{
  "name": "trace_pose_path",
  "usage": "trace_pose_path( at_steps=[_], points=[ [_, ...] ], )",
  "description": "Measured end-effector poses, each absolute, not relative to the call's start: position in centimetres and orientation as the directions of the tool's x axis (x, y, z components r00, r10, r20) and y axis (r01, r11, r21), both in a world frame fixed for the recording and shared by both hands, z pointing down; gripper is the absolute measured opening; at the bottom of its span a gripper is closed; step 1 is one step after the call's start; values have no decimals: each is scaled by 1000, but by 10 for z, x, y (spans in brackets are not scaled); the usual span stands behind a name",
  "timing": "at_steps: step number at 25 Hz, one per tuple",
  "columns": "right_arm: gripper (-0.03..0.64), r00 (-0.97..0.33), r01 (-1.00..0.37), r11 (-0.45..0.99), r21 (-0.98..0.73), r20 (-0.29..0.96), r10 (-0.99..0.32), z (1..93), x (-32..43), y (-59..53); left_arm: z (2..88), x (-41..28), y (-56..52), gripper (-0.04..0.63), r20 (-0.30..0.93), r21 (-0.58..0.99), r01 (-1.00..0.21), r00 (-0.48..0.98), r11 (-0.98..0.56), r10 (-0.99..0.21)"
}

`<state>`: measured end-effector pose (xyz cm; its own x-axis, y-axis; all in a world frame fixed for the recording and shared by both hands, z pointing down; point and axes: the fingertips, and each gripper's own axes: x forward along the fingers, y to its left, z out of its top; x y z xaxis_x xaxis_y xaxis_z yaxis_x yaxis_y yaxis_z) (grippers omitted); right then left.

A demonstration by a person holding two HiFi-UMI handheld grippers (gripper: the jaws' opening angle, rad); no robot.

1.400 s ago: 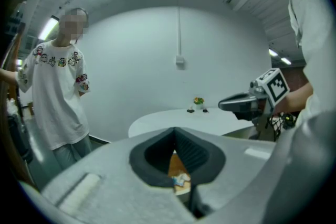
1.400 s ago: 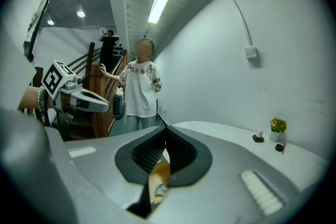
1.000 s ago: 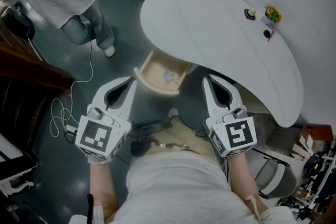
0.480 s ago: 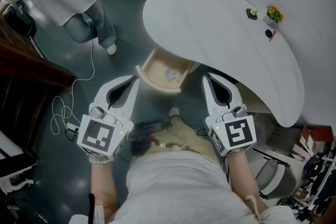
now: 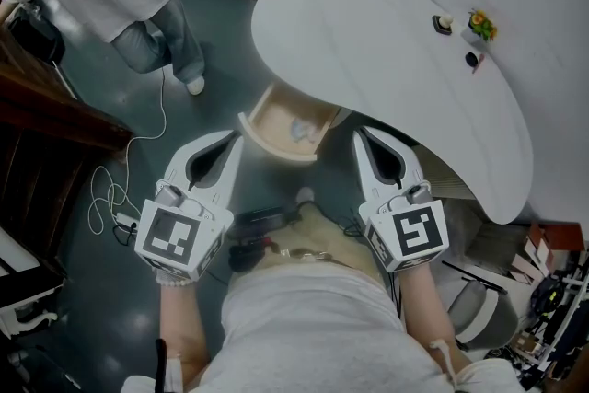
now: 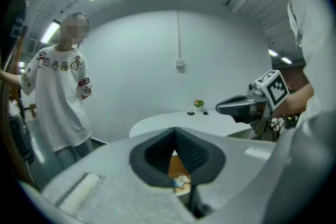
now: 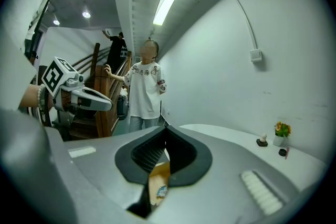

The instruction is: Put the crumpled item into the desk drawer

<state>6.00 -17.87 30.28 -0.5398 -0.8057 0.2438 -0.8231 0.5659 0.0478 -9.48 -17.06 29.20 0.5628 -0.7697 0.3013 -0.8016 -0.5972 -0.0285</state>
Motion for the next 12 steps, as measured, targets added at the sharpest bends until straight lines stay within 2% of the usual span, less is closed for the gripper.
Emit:
trace_pose_path(
  at_steps=[12],
  points=[
    [5,-560,-808,587,56,241,-793,302,55,-179,290,-93,-170,-3,309,-34,-805,555,-592,-772]
  ],
)
